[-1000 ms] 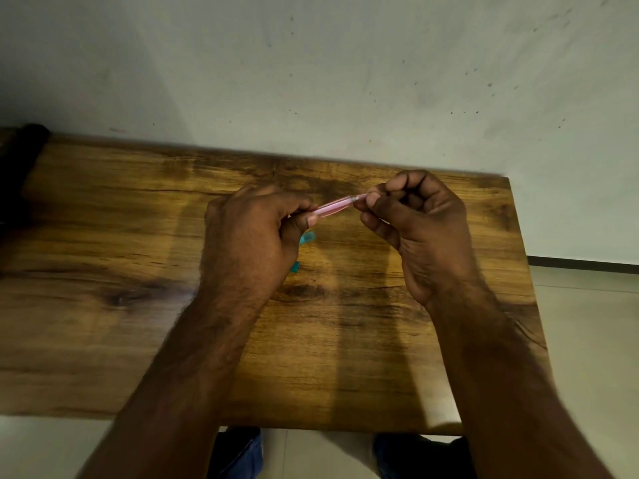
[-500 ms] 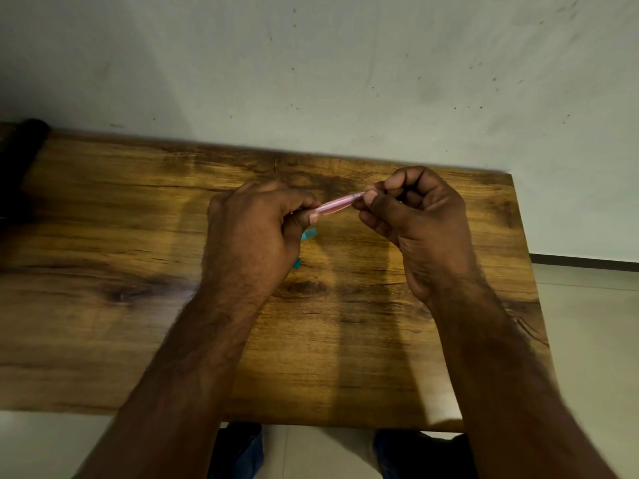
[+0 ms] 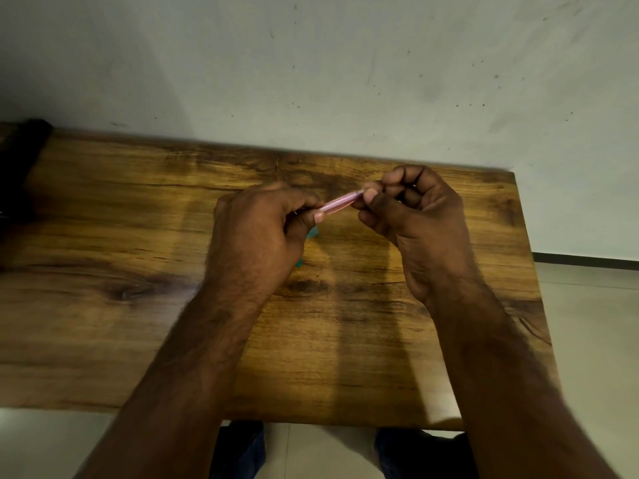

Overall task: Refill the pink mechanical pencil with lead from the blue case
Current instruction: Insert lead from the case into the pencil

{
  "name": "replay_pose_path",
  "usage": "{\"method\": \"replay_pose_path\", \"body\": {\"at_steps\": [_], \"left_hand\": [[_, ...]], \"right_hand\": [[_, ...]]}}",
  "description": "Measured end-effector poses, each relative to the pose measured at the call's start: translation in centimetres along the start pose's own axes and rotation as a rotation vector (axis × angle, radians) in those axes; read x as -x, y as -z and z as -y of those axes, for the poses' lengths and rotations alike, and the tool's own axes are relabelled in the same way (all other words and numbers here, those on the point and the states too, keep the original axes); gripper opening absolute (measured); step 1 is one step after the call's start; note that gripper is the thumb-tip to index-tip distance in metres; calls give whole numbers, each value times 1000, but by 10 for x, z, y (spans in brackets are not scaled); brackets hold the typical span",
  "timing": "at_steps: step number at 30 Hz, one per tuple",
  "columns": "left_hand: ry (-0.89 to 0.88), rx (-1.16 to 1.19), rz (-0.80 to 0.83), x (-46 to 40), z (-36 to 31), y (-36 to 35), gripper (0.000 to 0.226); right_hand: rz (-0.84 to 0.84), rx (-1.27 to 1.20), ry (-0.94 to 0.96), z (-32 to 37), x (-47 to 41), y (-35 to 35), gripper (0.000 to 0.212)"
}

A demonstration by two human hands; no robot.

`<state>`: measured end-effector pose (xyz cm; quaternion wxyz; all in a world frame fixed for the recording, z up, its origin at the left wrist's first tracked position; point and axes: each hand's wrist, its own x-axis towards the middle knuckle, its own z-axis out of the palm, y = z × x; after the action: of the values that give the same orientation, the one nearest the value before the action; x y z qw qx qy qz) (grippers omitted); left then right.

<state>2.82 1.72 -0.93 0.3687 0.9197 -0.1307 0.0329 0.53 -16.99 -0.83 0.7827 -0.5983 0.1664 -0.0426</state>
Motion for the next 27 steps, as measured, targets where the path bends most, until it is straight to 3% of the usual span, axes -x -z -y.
{"method": "replay_pose_path", "body": {"at_steps": [4, 11, 18, 27], "left_hand": [[109, 175, -49, -2, -3, -4, 22], [227, 444, 44, -1, -12, -11, 23], [233, 394, 85, 1, -12, -12, 29], [255, 262, 123, 4, -5, -21, 21]], "right_hand": [[-44, -14, -97, -1, -1, -2, 25], [131, 93, -170, -6, 2, -5, 17], [67, 155, -168, -6, 1, -4, 15], [-2, 563, -105, -23, 1, -9, 11]]}}
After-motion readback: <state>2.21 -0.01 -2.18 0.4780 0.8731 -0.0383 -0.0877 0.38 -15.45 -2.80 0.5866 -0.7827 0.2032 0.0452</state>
